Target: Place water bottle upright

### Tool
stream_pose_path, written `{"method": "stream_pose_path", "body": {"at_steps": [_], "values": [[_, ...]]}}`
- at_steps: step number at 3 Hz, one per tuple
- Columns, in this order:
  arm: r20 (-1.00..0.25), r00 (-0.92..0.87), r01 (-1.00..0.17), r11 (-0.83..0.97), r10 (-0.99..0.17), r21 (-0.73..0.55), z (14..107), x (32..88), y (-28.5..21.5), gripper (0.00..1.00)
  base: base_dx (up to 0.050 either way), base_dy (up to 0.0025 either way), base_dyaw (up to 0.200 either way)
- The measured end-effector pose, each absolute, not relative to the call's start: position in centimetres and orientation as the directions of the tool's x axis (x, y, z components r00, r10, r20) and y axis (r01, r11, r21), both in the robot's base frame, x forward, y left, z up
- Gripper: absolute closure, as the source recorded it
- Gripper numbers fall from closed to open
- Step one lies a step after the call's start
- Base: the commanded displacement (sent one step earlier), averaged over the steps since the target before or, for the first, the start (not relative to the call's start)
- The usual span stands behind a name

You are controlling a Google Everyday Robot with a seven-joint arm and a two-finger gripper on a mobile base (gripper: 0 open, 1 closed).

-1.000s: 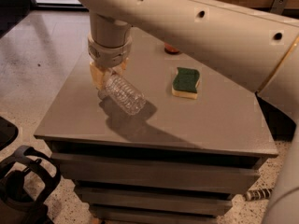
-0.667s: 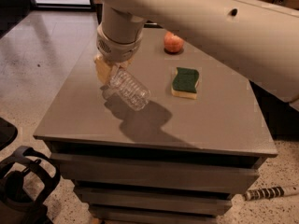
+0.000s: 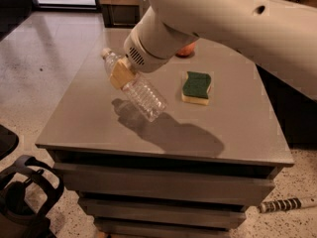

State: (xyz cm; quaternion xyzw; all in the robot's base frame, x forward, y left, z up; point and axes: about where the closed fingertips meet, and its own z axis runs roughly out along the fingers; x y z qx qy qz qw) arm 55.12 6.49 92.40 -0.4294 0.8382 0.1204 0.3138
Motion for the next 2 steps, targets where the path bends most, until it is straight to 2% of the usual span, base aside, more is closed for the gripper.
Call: {"method": "stream_pose_path", "body": {"at_steps": [2], "values": [[-0.808, -0.266, -0.815, 0.571, -0.526, -0.103, 96.7, 55.2, 6.3, 1.0, 0.0, 0.0, 0.0]]}}
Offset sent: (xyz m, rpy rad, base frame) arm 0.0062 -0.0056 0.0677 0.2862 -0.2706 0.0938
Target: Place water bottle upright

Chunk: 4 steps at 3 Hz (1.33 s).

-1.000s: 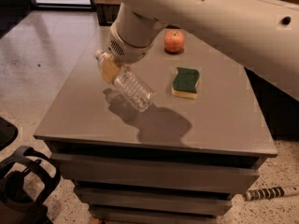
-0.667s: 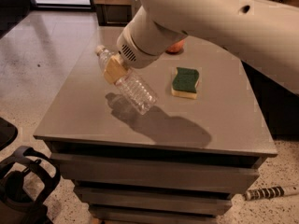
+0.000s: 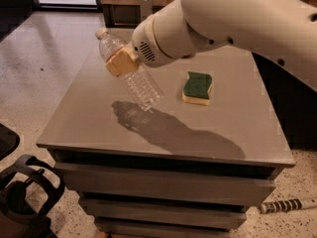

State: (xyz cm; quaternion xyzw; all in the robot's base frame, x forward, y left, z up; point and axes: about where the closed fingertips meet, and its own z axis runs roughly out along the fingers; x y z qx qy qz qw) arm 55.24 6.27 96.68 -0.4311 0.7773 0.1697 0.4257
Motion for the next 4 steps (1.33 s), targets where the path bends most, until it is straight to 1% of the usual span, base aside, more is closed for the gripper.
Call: {"method": "stream_pose_path", "body": {"at_steps": [2, 4], "values": [[-0.895, -0.129, -0.857, 0.502, -0.427, -0.116, 98.4, 56.6, 7.2, 1.0, 0.0, 0.0, 0.0], [-0.944, -0.015, -0.882, 0.448, -0.331, -0.143, 97.4, 56.6, 8.5, 1.0, 0.0, 0.0, 0.0]]}}
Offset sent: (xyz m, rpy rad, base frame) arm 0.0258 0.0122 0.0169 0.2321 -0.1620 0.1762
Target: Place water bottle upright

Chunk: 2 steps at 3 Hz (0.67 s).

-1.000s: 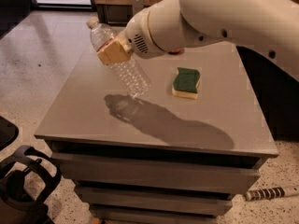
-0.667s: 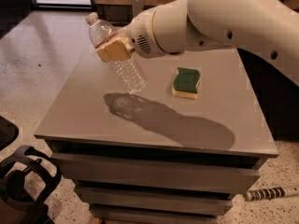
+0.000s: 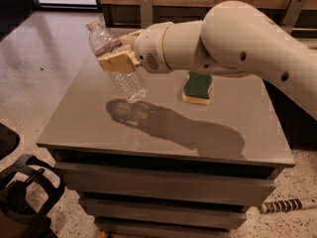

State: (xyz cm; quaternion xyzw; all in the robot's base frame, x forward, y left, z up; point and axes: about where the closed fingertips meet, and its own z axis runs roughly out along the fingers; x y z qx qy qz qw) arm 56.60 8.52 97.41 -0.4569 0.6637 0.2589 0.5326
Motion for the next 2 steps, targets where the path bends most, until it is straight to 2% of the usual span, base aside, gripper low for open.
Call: {"method": "stream_pose_path", "body": {"at_steps": [2], "values": [[-0.967, 0.072, -0.92, 0.359, -0.244, -0.159, 96.3, 56.27, 9.77, 1.0, 0.0, 0.0, 0.0]]}}
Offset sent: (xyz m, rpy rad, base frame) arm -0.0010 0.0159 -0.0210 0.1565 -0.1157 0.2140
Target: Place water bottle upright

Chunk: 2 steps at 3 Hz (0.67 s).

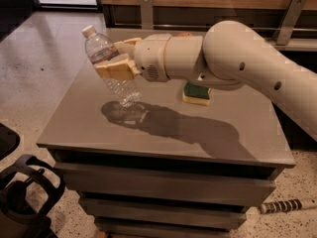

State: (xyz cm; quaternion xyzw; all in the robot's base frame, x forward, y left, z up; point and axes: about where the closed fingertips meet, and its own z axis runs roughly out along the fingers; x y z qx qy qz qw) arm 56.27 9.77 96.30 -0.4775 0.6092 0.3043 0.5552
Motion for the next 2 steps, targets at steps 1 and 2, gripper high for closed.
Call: {"method": "stream_pose_path", "body": {"at_steps": [1, 2], "values": [[-0.972, 0.142, -0.935, 0.297, -0.188, -0.194, 95.71, 56.34, 10.42, 1.0, 0.0, 0.0, 0.0], [-0.974, 0.135, -0.935, 0.303, -0.18, -0.186, 95.41, 56.08, 10.68, 1.0, 0.0, 0.0, 0.0]]}}
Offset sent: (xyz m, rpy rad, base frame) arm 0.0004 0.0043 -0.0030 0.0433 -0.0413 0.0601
